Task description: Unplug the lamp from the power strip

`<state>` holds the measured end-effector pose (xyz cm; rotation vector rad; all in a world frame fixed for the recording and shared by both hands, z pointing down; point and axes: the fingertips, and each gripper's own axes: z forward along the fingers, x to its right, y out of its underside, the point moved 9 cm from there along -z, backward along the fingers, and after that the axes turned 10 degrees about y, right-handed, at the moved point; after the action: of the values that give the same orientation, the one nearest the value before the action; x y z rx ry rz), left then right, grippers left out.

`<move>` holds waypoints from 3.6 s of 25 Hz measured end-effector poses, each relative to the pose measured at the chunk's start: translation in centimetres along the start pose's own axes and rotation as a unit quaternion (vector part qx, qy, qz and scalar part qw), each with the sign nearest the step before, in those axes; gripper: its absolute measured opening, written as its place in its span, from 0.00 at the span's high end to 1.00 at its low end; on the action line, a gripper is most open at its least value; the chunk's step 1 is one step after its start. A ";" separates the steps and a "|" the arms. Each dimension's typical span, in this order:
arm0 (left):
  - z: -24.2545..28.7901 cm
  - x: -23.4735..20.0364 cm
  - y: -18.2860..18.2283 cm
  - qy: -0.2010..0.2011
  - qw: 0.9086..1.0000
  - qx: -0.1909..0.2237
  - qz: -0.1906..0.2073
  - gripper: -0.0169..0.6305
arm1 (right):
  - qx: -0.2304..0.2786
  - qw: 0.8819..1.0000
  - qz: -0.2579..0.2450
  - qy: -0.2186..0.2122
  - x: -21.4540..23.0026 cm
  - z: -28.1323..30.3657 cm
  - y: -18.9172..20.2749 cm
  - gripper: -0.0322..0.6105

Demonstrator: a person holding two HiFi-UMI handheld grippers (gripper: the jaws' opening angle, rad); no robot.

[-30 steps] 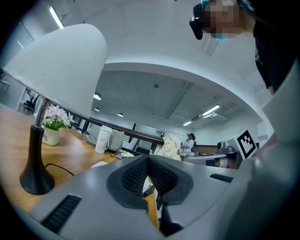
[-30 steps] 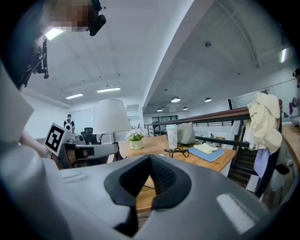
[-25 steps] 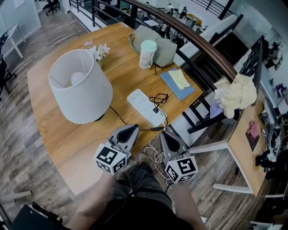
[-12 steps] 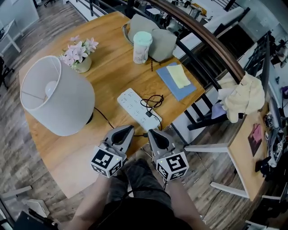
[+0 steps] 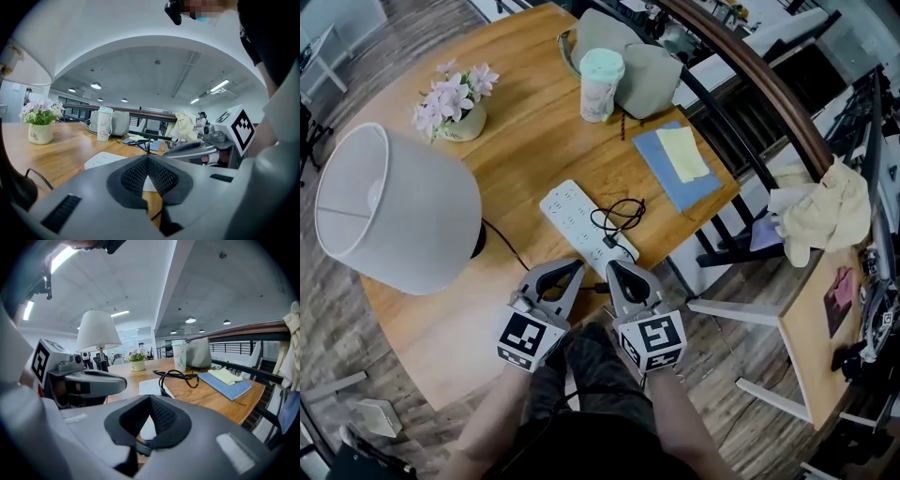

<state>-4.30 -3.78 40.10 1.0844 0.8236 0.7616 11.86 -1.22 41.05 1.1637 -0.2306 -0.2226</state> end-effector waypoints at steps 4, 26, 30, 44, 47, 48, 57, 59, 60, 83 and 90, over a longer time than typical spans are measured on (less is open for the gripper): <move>0.9 -0.6 0.1 -0.011 0.999 -0.040 -0.007 0.98 | -0.014 0.999 -0.022 0.020 0.7 0.9 0.0 0.94; 4.3 -2.3 0.6 -0.043 0.987 -0.147 0.043 0.98 | -0.059 0.986 -0.148 0.041 0.7 2.5 -0.9 0.82; 4.5 -2.4 0.7 -0.043 0.984 -0.162 0.058 0.98 | -0.059 0.991 -0.115 0.028 0.7 2.8 -1.2 0.78; 5.1 -2.2 1.1 -0.040 0.979 -0.184 0.079 0.98 | -0.044 0.994 -0.089 0.036 1.0 2.7 -2.3 0.77; 5.3 -2.3 1.1 -0.039 0.979 -0.183 0.078 0.98 | -0.022 0.993 -0.111 0.032 0.8 2.1 -3.3 0.77; 5.3 -2.4 1.1 -0.040 0.980 -0.182 0.076 0.98 | -0.017 0.993 -0.117 0.032 0.8 2.1 -3.5 0.77; 5.7 -2.5 1.0 -0.038 0.979 -0.183 0.081 0.98 | -0.041 0.990 -0.131 0.021 1.8 3.3 -3.6 0.77; 5.7 -2.5 1.0 -0.038 0.979 -0.184 0.080 0.98 | -0.045 0.986 -0.162 0.017 1.6 3.1 -3.6 0.77; 5.8 -2.5 1.1 -0.038 0.979 -0.184 0.080 0.98 | -0.045 0.984 -0.171 0.016 1.4 3.0 -3.5 0.77; 6.0 -2.6 1.2 -0.040 0.981 -0.179 0.071 0.98 | -0.039 0.992 -0.119 -0.017 1.7 2.5 -3.7 0.77; 6.0 -2.6 1.2 -0.041 0.981 -0.178 0.070 0.98 | -0.013 0.994 -0.108 -0.018 1.8 1.9 -5.1 0.77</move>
<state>-0.56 -8.30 43.25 0.8510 0.5199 0.9366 12.74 -5.39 37.20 1.1604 -0.1327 -0.4357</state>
